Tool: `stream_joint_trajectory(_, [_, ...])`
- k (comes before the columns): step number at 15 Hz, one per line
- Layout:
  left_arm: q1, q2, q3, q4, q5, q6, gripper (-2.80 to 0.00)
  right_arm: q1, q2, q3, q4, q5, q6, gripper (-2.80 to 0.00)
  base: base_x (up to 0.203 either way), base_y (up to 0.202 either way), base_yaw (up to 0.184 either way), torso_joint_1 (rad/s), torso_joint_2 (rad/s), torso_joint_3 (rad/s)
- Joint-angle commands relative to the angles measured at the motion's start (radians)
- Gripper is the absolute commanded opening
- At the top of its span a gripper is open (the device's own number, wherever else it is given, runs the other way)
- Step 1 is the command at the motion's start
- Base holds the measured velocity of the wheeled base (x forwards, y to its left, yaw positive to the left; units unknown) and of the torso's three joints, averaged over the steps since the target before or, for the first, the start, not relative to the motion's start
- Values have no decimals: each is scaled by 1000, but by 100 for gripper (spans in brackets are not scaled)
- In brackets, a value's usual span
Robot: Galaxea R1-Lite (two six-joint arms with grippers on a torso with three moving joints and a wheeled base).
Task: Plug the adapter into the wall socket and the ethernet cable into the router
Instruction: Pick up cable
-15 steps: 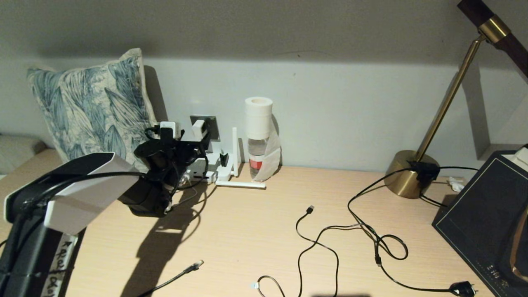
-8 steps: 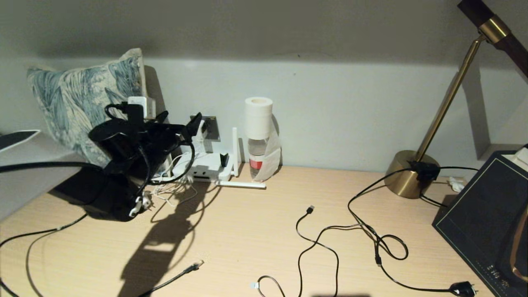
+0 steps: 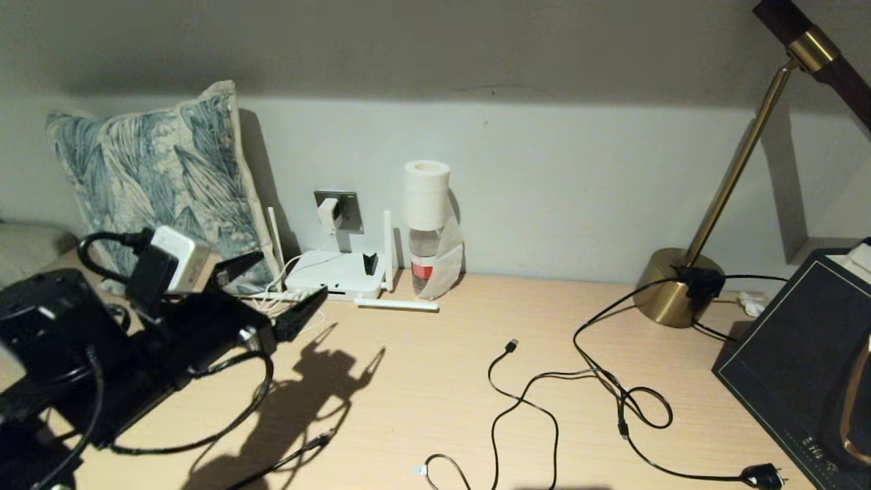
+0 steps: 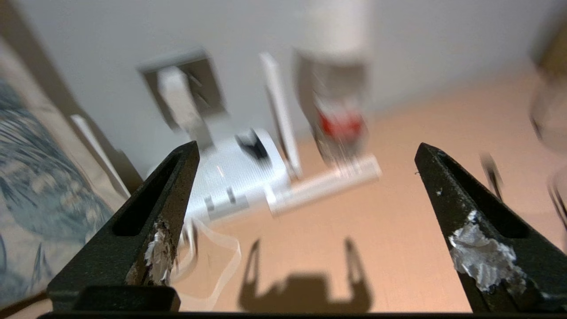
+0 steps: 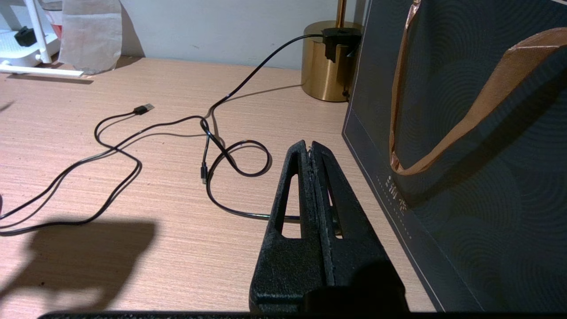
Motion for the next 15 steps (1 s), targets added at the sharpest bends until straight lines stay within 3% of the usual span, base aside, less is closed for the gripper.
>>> stream_joint_trajectory(1, [-4, -179, 82, 266, -58, 154, 0, 0, 0, 26, -1, 0, 0, -280, 0, 0, 0, 0, 0, 0])
stream_joint_trajectory(4, [-6, -281, 53, 704, -97, 349, 0, 0, 0, 26, -1, 0, 0, -280, 0, 0, 0, 0, 0, 0])
stream_joint_trajectory(6, [-8, -326, -14, 1020, -114, 425, 0, 0, 0, 26, -1, 0, 0, -280, 0, 0, 0, 0, 0, 0])
stream_joint_trajectory(8, [-9, -327, -109, 1290, -120, 461, 0, 0, 0, 26, -1, 0, 0, -280, 0, 0, 0, 0, 0, 0])
stream_joint_trajectory(9, [-9, -290, -138, 1355, -120, 475, 0, 0, 0, 26, -1, 0, 0, -280, 0, 0, 0, 0, 0, 0])
stream_joint_trajectory(11, [-9, -203, -151, 1360, -91, 490, 0, 0, 0, 26, -1, 0, 0, -280, 0, 0, 0, 0, 0, 0])
stream_joint_trajectory(15, [-10, -29, -153, 1269, 5, 513, 0, 0, 0, 26, -1, 2, 0, -280, 0, 0, 0, 0, 0, 0])
